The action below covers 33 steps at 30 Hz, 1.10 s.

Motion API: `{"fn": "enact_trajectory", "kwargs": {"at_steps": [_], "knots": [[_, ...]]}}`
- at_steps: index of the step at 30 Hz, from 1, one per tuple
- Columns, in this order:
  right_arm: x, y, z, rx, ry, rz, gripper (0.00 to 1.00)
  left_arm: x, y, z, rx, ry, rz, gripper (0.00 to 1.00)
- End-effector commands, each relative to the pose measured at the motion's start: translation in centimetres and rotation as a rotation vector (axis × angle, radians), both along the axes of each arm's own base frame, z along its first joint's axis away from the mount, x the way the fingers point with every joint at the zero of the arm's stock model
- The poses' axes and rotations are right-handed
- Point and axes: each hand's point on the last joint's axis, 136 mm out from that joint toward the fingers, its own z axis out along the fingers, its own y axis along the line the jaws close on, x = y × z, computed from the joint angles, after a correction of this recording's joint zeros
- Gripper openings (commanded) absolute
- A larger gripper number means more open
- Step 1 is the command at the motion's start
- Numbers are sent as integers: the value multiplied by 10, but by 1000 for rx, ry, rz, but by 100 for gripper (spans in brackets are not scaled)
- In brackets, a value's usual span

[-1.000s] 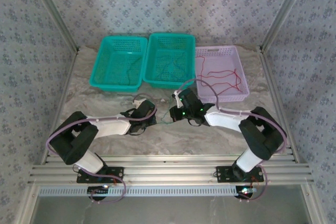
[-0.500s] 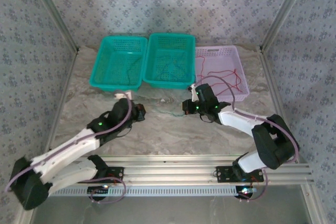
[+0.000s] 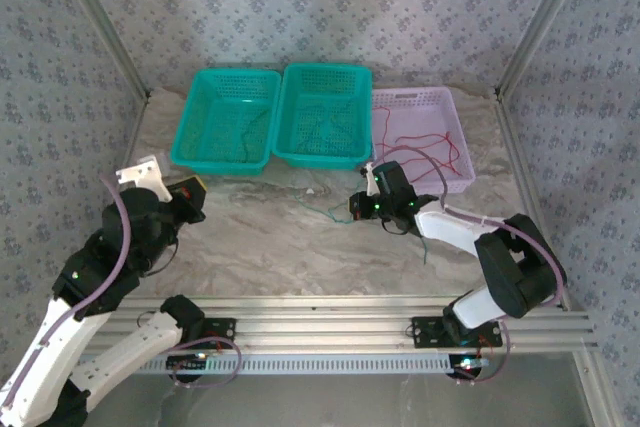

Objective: Untangle the cables

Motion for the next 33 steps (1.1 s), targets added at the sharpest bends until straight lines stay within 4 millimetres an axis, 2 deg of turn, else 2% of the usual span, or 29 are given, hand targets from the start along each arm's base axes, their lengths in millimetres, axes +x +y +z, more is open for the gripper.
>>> {"fn": "enact_trajectory", "kwargs": {"at_steps": [1, 4, 8, 11, 14, 20, 24, 30, 33], "knots": [[-8, 17, 27, 70, -49, 64, 0, 4, -26, -50, 50, 159, -101, 15], [-17, 30, 43, 91, -86, 112, 0, 11, -59, -88, -43, 252, -174, 42], [-26, 44, 58, 115, -108, 159, 0, 20, -82, -106, -151, 260, -206, 60], [-33, 56, 70, 123, -127, 196, 0, 24, -99, -109, -195, 268, -236, 65], [-36, 63, 78, 119, -144, 207, 0, 25, -120, -111, -215, 271, -283, 66], [-37, 73, 89, 127, -161, 211, 0, 21, -155, -134, -228, 325, -345, 66], [-37, 76, 95, 130, -174, 209, 0, 20, -157, -142, -219, 339, -340, 64], [-38, 78, 102, 138, -184, 216, 0, 20, -153, -150, -184, 354, -321, 56], [-40, 79, 108, 148, -193, 217, 0, 21, -153, -156, -172, 367, -321, 41]]}}
